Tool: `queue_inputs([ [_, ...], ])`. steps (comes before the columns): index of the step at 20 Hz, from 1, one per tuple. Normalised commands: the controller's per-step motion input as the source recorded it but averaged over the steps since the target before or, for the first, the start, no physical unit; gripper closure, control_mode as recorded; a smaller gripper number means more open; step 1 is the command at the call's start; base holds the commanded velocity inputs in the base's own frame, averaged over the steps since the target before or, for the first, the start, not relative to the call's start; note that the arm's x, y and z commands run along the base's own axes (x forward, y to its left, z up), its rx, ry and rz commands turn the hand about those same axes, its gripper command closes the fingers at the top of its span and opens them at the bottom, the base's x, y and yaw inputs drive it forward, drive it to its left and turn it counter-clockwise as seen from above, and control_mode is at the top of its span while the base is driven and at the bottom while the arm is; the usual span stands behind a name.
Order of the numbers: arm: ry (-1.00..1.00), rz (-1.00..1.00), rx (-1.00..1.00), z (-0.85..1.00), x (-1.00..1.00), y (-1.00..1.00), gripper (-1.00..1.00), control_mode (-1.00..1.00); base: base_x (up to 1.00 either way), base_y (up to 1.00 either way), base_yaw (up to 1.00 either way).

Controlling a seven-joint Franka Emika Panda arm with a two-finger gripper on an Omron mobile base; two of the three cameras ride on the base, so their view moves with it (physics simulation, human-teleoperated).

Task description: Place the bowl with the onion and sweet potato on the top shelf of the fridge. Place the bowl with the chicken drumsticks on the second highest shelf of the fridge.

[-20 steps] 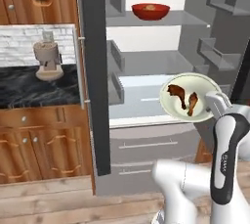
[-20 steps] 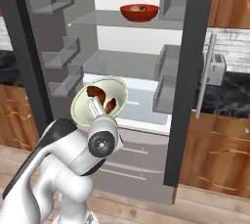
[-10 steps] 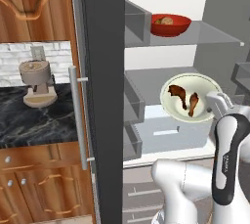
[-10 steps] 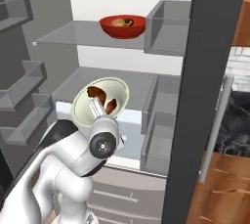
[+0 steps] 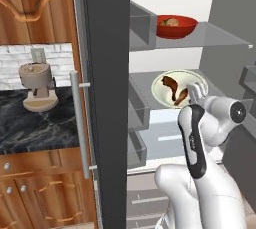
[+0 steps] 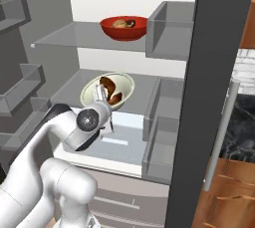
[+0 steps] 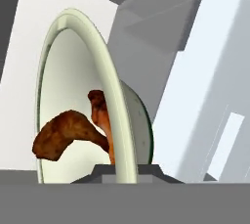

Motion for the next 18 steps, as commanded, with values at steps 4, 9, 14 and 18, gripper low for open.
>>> queue_inputs([
  [4,0.31,-0.01,0.31,0.01,0.41,-0.06,1.0,-1.0,0.0,0.0,0.0],
  [9,0.01,0.0,0.06,-0.13,0.12,-0.01,1.0,-1.0,0.0,0.0,0.0],
  [14,-0.07,-0.04,0.0,-0.16,0.67,0.0,1.0,-1.0,0.0,0.0,0.0],
  [18,0.01,-0.05,0.0,-0.12,0.82,0.0,1.0,-1.0,0.0,0.0,0.0],
])
